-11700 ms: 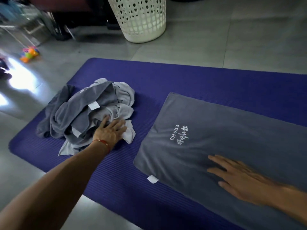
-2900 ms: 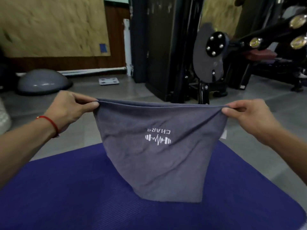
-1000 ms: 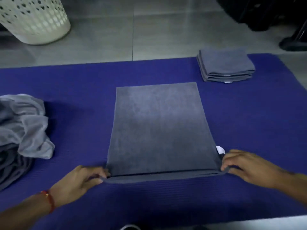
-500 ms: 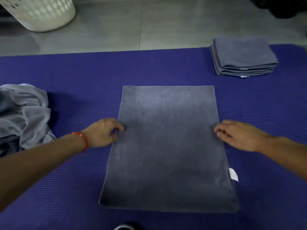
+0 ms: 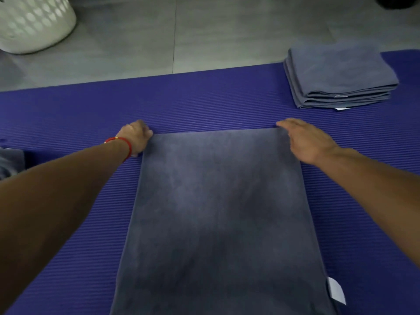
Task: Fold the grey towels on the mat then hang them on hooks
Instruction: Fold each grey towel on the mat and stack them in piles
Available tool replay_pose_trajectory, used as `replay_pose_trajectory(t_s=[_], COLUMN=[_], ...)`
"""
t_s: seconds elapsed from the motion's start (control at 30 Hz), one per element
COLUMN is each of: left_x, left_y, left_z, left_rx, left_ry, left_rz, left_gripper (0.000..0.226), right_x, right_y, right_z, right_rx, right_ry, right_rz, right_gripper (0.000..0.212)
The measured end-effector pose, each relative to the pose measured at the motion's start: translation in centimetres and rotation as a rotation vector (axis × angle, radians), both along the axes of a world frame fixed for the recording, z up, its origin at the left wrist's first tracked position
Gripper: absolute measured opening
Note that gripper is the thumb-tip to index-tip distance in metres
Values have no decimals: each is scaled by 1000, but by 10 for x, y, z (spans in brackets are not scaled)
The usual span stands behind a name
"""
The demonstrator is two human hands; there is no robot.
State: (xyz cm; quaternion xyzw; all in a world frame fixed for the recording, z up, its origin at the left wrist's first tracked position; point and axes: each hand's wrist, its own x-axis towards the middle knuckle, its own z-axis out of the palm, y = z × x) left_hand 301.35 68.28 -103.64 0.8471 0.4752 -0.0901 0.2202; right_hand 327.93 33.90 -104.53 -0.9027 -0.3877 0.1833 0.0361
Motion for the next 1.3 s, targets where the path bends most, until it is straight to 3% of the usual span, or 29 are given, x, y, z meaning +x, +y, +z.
replay_pose_trajectory(t_s=[0.23, 0.4, 0.5, 0.6, 0.67, 0.8, 0.87, 0.97, 1.1, 1.2, 1.3], left_x=[-4, -3, 0, -14, -38, -108, -153, -214, -245, -249, -256], left_y=[12, 29, 22, -18, -65, -169, -194, -198, -195, -214, -251], left_z=[10, 10, 0, -4, -4, -26, -43, -59, -47, -29, -31], left_rx=[-248, -162, -122, 310, 555, 463, 381, 355, 414, 465, 338], left_ry=[8, -126, -124, -82, -215, -285, -246, -122, -12, -93, -155], left_rz=[-17, 56, 77, -117, -259, -663, -682, -512, -591, -746, -884], left_gripper=[10, 23, 17, 40, 42, 55, 58, 65, 68, 65, 66], right_x=[15, 16, 6, -19, -53, -154, -183, -189, -203, -229, -267], right_y=[21, 23, 21, 15, 7, -42, -86, -154, -223, -230, -228], right_z=[4, 8, 1, 3, 2, -24, -35, -35, -22, -12, -16], right_rx=[-55, 22, 46, 94, 129, 116, 33, -18, -120, -107, -34], right_ry=[-15, -17, -100, -374, -476, -322, -316, -319, -341, -360, -306], right_rz=[-108, -228, -235, -24, 262, 705, 831, 636, 401, 448, 584], right_gripper=[33, 24, 25, 38, 45, 63, 66, 66, 66, 66, 65])
